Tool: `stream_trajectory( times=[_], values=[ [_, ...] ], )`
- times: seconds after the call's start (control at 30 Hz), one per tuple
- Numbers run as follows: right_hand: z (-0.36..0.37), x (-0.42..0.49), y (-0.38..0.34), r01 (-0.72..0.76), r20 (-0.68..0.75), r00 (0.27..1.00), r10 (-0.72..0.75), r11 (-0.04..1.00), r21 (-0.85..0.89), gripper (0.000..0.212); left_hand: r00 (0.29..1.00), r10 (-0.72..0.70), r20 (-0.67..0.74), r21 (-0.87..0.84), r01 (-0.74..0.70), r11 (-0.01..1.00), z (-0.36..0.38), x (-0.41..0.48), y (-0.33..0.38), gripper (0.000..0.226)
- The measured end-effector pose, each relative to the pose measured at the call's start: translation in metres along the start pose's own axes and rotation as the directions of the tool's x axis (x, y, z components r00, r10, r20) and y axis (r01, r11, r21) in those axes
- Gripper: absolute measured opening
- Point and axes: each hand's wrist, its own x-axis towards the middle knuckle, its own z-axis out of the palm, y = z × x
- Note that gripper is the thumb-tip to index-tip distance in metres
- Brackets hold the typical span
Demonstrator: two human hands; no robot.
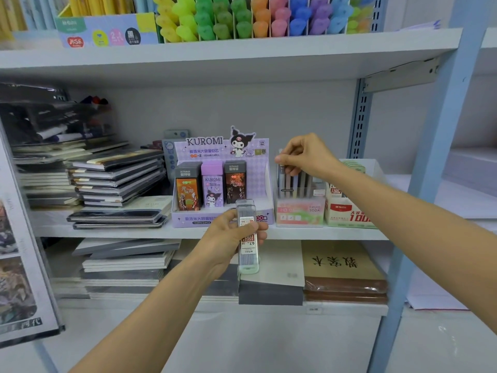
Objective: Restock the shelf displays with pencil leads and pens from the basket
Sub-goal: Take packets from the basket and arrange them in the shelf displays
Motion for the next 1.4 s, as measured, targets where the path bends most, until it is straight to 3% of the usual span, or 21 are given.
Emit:
stream_trajectory(
  times=[0.13, 0.23, 0.3, 0.4, 0.47, 0.63, 0.77, 0.93, 1.1, 1.3, 1.4],
  values=[
    [0.001, -0.006, -0.007, 0.048, -0.085, 0.994, -0.062, 0.986, -0.162, 0.021, 1.0, 0.029, -0.006, 0.034, -0.028, 0.999, 0.0, -0.003, 0.002, 0.027],
    [-0.004, -0.027, -0.017, 0.179, -0.216, 0.956, -0.199, 0.978, -0.109, 0.023, 0.998, 0.053, -0.017, 0.064, -0.052, 0.997, 0.003, -0.004, 0.003, 0.027],
    [-0.001, -0.048, -0.023, 0.177, -0.107, 0.978, -0.178, 0.984, -0.014, 0.025, 0.997, 0.07, -0.015, 0.069, -0.069, 0.995, 0.01, -0.004, 0.004, 0.029],
    [0.012, -0.076, -0.023, 0.065, 0.23, 0.971, -0.062, 0.998, -0.004, 0.044, 0.995, 0.093, 0.029, 0.065, -0.095, 0.993, 0.027, -0.005, 0.004, 0.032],
    [0.013, -0.084, -0.018, 0.082, 0.292, 0.954, -0.071, 0.996, -0.027, 0.037, 0.991, 0.113, 0.072, 0.085, -0.119, 0.989, 0.038, -0.007, 0.003, 0.034],
    [-0.007, -0.093, -0.005, 0.086, 0.123, 0.988, -0.098, 0.991, 0.101, 0.027, 0.99, 0.065, 0.125, 0.047, -0.072, 0.996, 0.05, -0.008, 0.006, 0.054],
    [-0.023, -0.1, 0.007, 0.092, -0.05, 0.995, -0.083, 0.977, 0.193, 0.027, 0.994, 0.064, 0.092, 0.05, -0.069, 0.996, 0.055, -0.006, 0.006, 0.032],
    [-0.044, -0.118, 0.026, -0.073, 0.185, 0.982, 0.039, 0.981, 0.179, 0.028, 0.985, 0.155, -0.08, -0.017, -0.156, 0.988, 0.056, 0.002, 0.002, 0.026],
    [-0.044, -0.132, 0.03, -0.11, 0.428, 0.903, 0.021, 0.977, 0.183, 0.029, 0.97, 0.231, -0.079, -0.041, -0.234, 0.971, 0.068, 0.008, -0.001, 0.02],
    [-0.038, -0.129, 0.024, -0.017, 0.226, 0.974, -0.022, 0.985, 0.17, 0.012, 0.959, 0.261, 0.109, 0.102, -0.272, 0.957, 0.08, 0.01, 0.002, 0.023],
    [-0.045, -0.125, 0.027, -0.062, 0.14, 0.99, 0.026, 0.963, 0.263, 0.01, 0.967, 0.248, 0.058, 0.1, -0.252, 0.962, 0.079, 0.013, 0.003, 0.019]
  ],
)
